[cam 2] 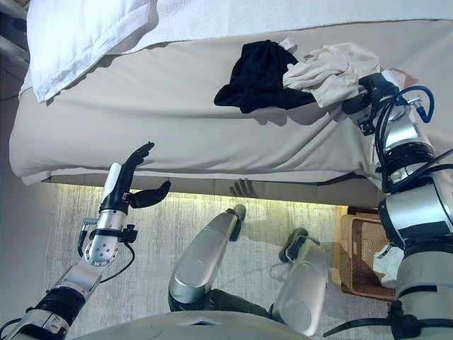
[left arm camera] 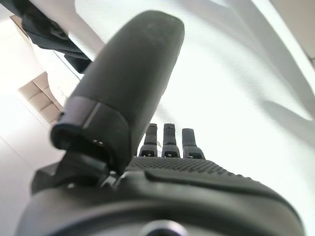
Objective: Pick up the clothes from the bed and place them into the basket
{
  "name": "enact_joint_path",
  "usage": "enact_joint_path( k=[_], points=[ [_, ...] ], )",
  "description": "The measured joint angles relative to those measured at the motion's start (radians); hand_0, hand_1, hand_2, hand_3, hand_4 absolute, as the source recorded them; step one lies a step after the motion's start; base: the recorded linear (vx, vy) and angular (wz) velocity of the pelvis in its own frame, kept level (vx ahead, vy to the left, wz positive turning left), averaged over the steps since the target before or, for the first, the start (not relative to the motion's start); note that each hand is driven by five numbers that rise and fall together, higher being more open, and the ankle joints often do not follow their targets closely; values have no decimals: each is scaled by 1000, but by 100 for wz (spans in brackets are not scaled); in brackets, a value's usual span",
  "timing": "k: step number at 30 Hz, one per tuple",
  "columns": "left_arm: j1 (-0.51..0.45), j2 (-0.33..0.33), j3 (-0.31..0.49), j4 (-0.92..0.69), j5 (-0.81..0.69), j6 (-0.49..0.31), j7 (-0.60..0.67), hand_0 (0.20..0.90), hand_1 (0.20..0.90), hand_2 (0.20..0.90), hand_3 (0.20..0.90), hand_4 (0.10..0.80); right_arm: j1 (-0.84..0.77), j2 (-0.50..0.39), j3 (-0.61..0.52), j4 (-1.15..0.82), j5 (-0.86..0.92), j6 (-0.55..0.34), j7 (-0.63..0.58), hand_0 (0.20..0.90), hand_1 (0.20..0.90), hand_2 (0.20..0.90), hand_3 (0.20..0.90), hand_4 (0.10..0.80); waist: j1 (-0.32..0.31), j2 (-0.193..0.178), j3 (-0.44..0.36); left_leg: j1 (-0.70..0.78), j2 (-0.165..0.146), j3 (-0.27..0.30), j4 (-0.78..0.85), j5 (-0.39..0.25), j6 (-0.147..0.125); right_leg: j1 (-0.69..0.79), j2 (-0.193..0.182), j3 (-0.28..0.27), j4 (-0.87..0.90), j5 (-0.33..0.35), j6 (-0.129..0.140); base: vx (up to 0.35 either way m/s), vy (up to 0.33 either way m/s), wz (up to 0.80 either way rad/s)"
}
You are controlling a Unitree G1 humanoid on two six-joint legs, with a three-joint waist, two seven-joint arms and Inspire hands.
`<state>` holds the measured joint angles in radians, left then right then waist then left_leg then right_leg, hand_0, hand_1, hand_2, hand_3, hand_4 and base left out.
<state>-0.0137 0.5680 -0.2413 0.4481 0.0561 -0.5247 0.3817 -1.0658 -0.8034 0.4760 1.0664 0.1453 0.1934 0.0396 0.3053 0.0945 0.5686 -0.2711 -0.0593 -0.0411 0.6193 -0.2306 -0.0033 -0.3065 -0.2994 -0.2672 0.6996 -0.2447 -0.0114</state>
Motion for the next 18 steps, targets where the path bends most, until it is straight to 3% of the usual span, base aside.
enact_joint_path(
  k=[9, 18],
  points=[
    [-9, 0, -2, 0, 22, 2, -15, 900, 900, 900, 900, 800, 13, -13, -51, 0, -2, -7, 19, 900, 900, 900, 900, 800, -5, -9, -1, 33, 4, -8, -16, 2, 0, 39, 5, -21, -17, 0, 0, 14, 0, 0],
    [2, 0, -3, 2, 23, 2, -15, 900, 900, 900, 900, 800, -8, -96, -78, -11, -2, -21, -38, 900, 900, 900, 900, 800, -12, -9, -1, -3, 7, -13, -16, 11, 4, 14, 7, -28, -25, -2, 2, -12, 2, 2]
  ],
)
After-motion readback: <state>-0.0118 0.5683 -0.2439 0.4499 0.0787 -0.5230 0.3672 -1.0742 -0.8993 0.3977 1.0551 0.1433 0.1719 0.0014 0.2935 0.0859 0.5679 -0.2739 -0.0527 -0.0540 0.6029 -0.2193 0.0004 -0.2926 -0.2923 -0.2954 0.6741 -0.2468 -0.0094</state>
